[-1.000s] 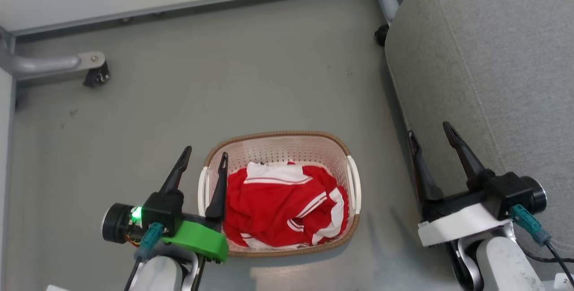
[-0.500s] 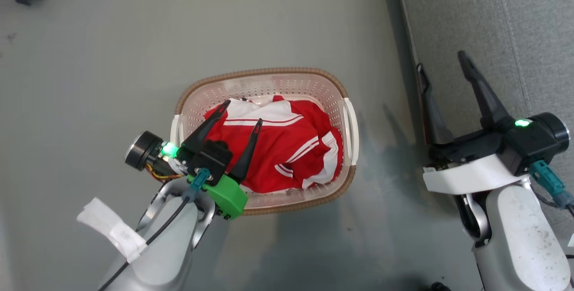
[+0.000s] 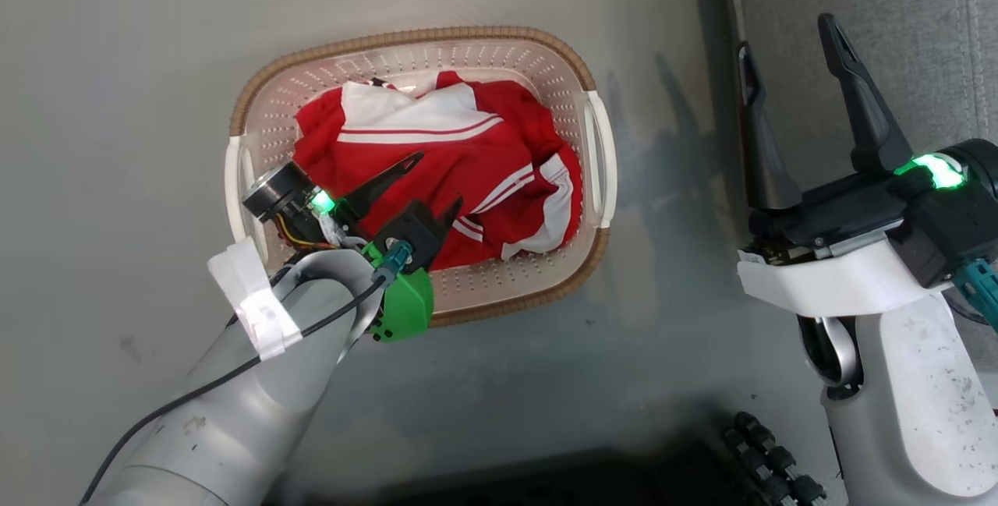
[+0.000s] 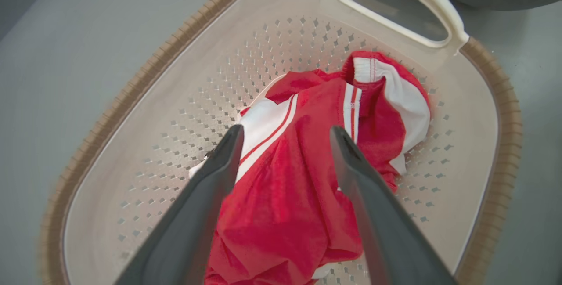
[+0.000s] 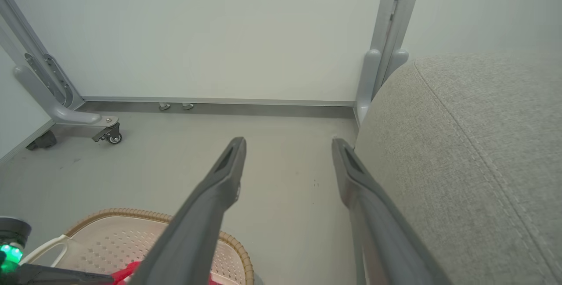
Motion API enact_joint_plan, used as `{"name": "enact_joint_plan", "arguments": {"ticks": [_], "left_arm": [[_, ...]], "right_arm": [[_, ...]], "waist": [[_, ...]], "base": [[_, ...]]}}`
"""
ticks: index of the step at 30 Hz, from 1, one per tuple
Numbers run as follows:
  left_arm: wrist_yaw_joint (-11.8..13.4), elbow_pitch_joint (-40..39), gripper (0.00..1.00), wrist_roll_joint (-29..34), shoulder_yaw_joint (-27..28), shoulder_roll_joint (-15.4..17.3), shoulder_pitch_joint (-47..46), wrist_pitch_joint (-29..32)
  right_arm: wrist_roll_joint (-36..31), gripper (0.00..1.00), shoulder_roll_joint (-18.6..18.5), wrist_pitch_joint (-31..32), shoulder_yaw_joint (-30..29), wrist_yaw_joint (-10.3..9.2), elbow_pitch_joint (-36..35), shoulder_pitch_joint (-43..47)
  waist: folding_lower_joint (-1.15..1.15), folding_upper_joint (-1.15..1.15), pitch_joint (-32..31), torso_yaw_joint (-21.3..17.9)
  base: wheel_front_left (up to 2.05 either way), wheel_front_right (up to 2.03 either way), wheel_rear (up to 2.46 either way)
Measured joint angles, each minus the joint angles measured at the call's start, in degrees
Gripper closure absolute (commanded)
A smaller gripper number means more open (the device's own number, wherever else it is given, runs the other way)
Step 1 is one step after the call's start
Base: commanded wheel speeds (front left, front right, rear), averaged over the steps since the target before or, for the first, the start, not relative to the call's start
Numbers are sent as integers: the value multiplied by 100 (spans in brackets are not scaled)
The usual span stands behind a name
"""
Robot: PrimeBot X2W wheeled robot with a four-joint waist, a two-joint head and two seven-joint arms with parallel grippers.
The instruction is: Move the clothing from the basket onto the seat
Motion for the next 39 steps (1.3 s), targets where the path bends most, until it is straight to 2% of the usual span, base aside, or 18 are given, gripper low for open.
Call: {"name": "enact_joint_plan", "arguments": {"ticks": [16,21,31,32,33,39], "left_arm": [[-1,1502,0,-457,-1158,78,-1202,1],[0,2033,0,-653,-1358,-23,-1529,2],[-1,2402,0,-778,-1791,-86,-1944,260],[3,2414,80,-778,-1805,-86,-1959,293],[19,2423,100,-777,-1819,-85,-1969,290],[183,2458,100,-777,-1875,-60,-2017,122]], "right_arm": [[42,0,15,0,179,0,-676,-430],[127,0,19,0,242,0,-829,-509],[258,0,22,0,308,0,-971,-575],[260,0,22,0,309,0,-982,-575],[268,0,20,0,308,0,-983,-575],[401,0,22,0,325,0,-912,-639]], "waist": [[0,0,1129,-243],[-1,0,1444,-321],[-1,0,1921,-383],[-1,0,1945,-375],[-1,0,1961,-369],[-1,0,1977,-363]], "base": [[0,0,0],[0,0,0],[0,0,0],[0,0,0],[0,0,0],[0,0,0]]}}
